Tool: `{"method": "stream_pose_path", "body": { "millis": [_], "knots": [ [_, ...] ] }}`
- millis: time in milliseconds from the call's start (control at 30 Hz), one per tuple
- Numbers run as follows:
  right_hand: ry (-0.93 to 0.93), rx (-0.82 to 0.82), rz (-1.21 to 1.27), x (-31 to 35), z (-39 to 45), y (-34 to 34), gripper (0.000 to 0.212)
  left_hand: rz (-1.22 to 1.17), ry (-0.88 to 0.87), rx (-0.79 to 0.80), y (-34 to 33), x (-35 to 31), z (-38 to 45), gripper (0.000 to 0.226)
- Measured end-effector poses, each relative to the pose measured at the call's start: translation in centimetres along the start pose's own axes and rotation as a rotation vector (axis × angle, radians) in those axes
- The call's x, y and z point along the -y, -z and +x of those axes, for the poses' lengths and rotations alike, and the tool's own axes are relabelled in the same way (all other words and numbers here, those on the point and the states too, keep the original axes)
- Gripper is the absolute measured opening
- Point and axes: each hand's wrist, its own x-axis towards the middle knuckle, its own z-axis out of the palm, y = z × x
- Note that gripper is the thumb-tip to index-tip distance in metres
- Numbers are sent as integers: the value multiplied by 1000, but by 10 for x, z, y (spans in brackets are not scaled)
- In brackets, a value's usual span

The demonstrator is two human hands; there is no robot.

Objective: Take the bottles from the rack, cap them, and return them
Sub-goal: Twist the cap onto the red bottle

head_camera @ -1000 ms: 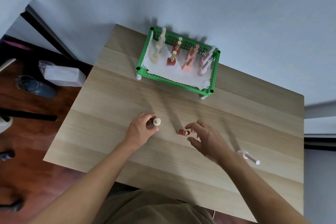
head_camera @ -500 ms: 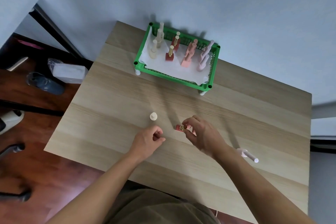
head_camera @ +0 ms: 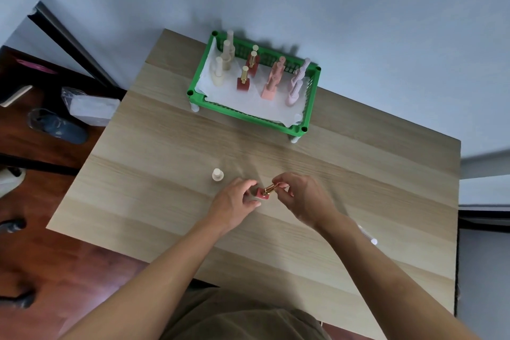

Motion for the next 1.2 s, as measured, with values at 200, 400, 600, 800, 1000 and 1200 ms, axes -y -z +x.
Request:
{"method": "stream_pose_path", "body": {
  "millis": [200,400,600,800,1000,1200],
  "knots": [
    [-14,-6,12,-6,-5,3,23,-2,-40,-21,-1,-8,6,20],
    [-14,-23,-32,-13,-10,7,23,-58,-62,10,4,-12,2,24],
    [3,-8,-51,-18,-15,10,23,-151,-3,11,8,-18,-4,25],
    [42,6,-12,-17,-19,14,21,-242,48,-5,7,-23,-14,26],
    [92,10,28,-16,-18,18,18,-252,7,-9,11,-24,-17,29],
    [122,-7,-5,-13,-15,22,18,-255,-37,-23,14,-27,-15,26]
  ]
}}
